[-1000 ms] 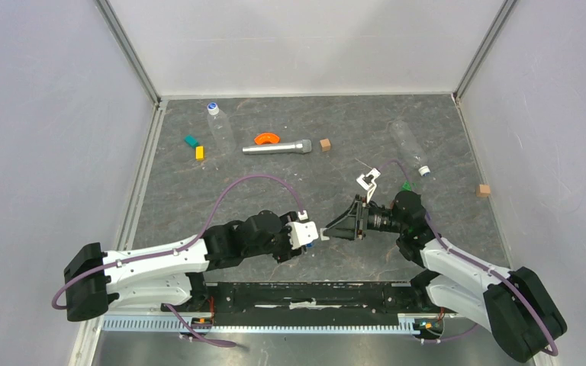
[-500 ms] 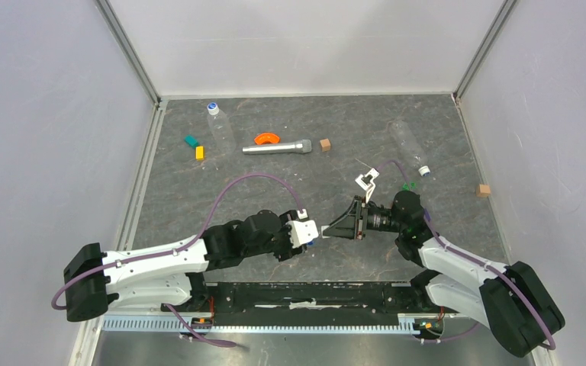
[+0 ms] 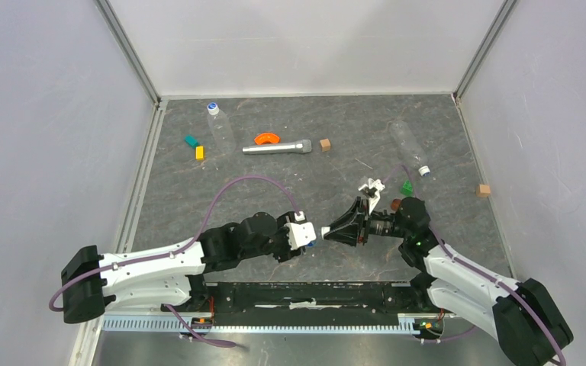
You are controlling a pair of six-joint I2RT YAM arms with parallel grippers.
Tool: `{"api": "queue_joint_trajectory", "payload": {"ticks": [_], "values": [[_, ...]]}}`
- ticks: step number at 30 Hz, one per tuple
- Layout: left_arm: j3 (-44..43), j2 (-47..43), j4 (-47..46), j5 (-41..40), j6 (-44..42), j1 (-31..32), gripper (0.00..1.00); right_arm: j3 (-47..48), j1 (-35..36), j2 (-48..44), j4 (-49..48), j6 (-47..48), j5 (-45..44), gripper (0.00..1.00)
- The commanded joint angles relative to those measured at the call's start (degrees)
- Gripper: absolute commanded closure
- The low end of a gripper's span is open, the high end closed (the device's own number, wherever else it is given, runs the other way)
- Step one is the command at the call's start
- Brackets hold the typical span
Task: Unscrew the bottle caps
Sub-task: Unscrew the bottle cap from the plastic bottle.
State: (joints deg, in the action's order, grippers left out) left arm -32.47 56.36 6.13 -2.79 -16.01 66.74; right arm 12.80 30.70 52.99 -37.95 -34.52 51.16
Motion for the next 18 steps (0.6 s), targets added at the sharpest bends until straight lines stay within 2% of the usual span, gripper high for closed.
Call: {"api": "queue_joint_trajectory", "payload": {"ticks": [1, 11, 18], "values": [[0.2, -2.5, -1.5, 2.5, 1.2, -0.2, 0.89, -3.2, 0.2, -3.7, -3.2, 16.4, -2.9, 1.00], [-0.8, -2.0, -0.5, 7.1, 0.9, -0.3, 0.87, -6.2, 1.4, -10.4, -5.3, 37.4, -3.9, 1.00], [-1.1, -1.0, -0.5, 9.7, 1.6, -0.3, 0.86, -6.6, 2.6, -13.8, -5.8, 46.2, -1.0, 1.00]]}}
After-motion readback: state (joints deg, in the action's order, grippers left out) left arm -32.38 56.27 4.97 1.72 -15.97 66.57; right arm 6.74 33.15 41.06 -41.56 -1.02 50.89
